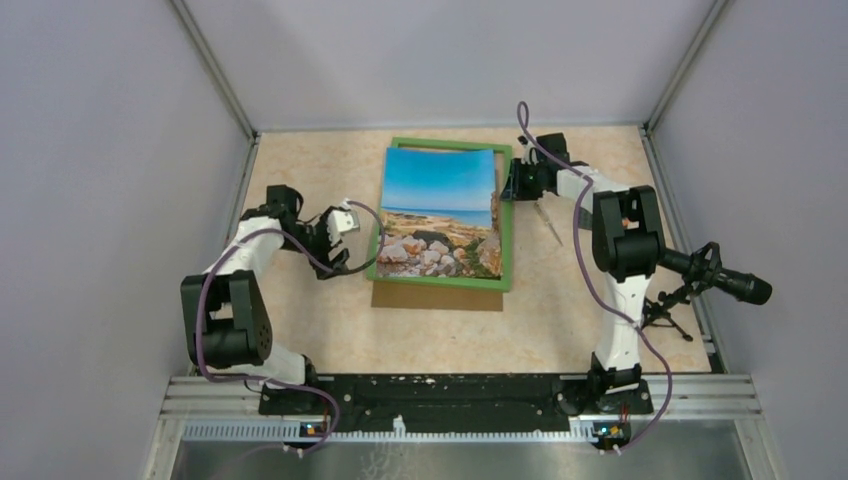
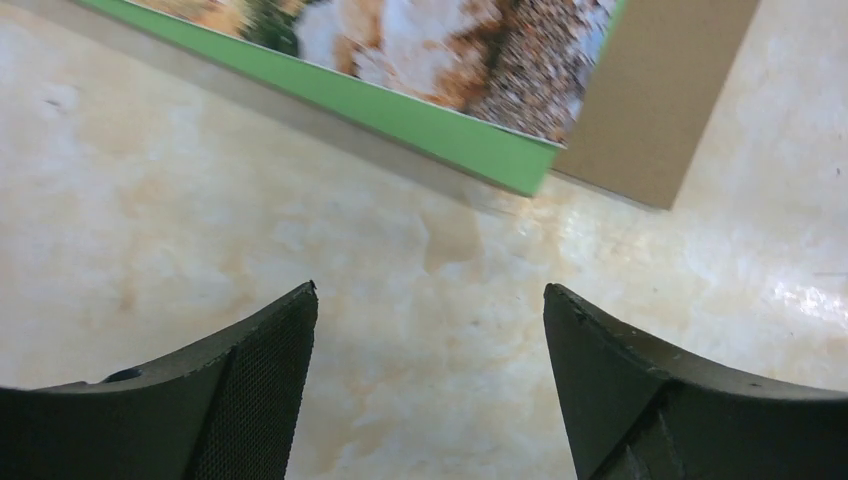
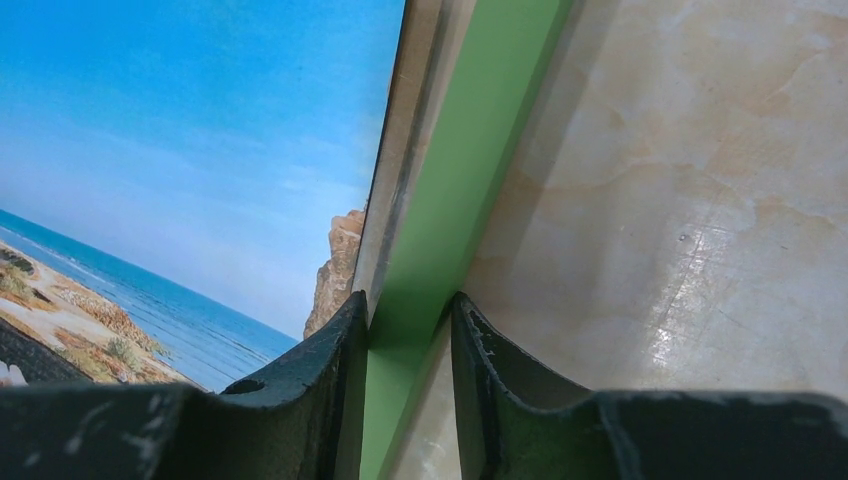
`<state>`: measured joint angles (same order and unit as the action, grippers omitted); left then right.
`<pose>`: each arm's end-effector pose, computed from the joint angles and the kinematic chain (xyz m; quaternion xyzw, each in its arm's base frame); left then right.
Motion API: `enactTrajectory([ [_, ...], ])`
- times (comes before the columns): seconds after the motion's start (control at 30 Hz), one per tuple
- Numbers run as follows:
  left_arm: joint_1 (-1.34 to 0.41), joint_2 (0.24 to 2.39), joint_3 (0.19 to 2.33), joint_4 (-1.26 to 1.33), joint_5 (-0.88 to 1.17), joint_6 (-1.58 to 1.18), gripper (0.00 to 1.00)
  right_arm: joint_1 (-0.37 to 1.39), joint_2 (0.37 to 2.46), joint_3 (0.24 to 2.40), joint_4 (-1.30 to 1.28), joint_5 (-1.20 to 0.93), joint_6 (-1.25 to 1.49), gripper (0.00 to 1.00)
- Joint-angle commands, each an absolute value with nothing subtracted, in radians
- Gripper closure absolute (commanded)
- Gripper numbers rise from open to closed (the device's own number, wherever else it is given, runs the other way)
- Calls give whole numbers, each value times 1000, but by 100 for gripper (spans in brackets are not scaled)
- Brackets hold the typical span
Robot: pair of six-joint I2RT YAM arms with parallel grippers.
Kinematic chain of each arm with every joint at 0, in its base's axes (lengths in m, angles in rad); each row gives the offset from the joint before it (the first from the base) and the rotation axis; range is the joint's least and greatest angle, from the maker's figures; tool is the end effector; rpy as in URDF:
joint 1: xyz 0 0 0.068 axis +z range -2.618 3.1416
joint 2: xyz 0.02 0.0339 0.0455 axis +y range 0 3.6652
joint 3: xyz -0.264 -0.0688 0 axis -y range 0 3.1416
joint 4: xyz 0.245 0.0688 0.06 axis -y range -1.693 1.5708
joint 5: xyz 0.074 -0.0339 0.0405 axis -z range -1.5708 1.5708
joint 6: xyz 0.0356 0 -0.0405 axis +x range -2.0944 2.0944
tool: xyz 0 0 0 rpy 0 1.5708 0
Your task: Take the photo out of the frame
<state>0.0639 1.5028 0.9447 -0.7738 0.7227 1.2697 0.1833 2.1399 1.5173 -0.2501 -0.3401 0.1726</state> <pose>0.2665 -0.0065 0.2002 0.5613 0.7411 -0.2069 0.3047 0.4555 0.0965 0.1594 -0.0628 0.9258 0.2162 0.3036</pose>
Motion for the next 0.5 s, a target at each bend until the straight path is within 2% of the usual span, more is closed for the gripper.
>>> enactTrajectory([
  [0.0, 77, 1553, 1034, -810, 845, 1175, 13, 209, 2121, 1508, -332, -407, 116, 76],
  [0.13, 37, 1573, 1038, -692, 847, 1040, 13, 216, 2093, 1473, -334, -432, 116, 77],
  [0.33, -76, 1442, 949, -547, 763, 1010, 12, 222, 2038, 1408, -331, -450, 132, 75],
  [0.47, -214, 1364, 885, -505, 670, 1042, 11, 224, 2002, 1358, -326, -452, 158, 64],
])
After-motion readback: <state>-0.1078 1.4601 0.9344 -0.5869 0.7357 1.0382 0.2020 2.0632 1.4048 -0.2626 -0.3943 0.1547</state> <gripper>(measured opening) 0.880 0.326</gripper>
